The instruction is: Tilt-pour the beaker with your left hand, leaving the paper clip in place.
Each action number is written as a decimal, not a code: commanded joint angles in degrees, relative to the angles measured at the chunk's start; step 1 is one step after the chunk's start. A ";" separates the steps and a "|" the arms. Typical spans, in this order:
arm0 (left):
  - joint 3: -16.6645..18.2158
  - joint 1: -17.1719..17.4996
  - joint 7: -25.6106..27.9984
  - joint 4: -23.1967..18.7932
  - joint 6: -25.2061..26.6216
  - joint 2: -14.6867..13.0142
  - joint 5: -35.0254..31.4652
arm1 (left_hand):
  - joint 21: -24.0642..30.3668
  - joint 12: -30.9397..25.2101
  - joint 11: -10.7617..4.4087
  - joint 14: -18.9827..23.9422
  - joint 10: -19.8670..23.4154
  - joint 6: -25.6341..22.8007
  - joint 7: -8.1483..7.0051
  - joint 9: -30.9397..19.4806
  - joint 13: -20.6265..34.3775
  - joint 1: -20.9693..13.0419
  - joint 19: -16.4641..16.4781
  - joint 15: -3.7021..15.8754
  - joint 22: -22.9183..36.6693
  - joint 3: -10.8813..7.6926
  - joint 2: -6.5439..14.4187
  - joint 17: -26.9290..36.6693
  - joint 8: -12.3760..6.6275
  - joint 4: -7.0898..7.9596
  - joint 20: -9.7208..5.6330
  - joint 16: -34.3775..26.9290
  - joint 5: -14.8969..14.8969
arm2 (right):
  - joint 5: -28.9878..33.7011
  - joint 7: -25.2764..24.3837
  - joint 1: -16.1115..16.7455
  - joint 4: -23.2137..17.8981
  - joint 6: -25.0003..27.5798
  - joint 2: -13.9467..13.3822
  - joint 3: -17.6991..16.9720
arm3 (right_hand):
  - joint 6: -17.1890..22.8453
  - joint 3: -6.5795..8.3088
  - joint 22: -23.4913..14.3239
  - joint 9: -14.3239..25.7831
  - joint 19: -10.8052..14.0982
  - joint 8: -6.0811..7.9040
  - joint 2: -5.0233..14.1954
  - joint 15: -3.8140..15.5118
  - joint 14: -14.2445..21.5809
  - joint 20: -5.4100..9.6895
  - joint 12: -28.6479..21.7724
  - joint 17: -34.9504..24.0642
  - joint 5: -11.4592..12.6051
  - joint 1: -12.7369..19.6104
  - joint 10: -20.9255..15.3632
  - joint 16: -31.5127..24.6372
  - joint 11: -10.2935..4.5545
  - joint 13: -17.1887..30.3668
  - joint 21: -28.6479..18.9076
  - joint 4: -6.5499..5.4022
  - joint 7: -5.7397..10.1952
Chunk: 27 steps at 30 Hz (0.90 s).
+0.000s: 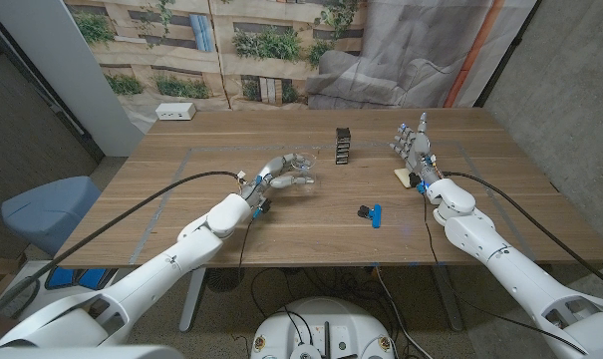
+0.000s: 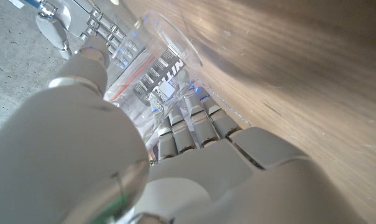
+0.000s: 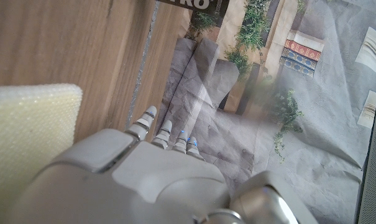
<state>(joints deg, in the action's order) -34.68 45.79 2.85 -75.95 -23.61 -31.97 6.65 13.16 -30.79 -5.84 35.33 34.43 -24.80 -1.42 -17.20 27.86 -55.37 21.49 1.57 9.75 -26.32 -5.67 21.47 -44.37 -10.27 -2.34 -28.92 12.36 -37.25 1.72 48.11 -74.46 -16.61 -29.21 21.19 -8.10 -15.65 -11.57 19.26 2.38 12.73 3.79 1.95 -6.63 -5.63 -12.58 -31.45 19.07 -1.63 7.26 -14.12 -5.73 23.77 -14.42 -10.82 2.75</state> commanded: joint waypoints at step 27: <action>5.38 4.03 0.68 -19.16 20.03 -9.96 2.50 | -0.72 0.04 -4.09 3.03 5.02 -1.73 -1.09 0.33 1.23 -6.41 0.58 11.42 0.27 -0.71 9.84 -0.65 -2.22 0.85 -3.19 2.31 1.26 | 0.01 0.01 0.00 0.01 -0.02 0.01 0.01 | -0.31 -0.40 -0.26 0.09 0.05 0.32 4.91 1.22 -0.21 -0.37 -0.35 -0.33 0.35 0.37 0.53 -0.17 0.16 0.28 -0.41 0.02 0.04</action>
<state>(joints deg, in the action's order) -30.73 48.64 2.48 -89.30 -11.19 -39.06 8.80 12.48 -30.68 -5.45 36.68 34.82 -24.99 -1.23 -16.72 27.96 -55.21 21.79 1.87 9.74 -26.27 -5.51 20.66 -44.37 -10.18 -2.65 -26.78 13.19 -37.24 1.74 48.10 -74.43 -16.64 -29.20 21.21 -8.10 -15.65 -11.57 19.26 2.38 12.73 3.79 1.94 -6.63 -5.64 -12.59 -31.45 19.07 -1.63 7.26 -14.12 -5.73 23.77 -14.42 -10.82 2.75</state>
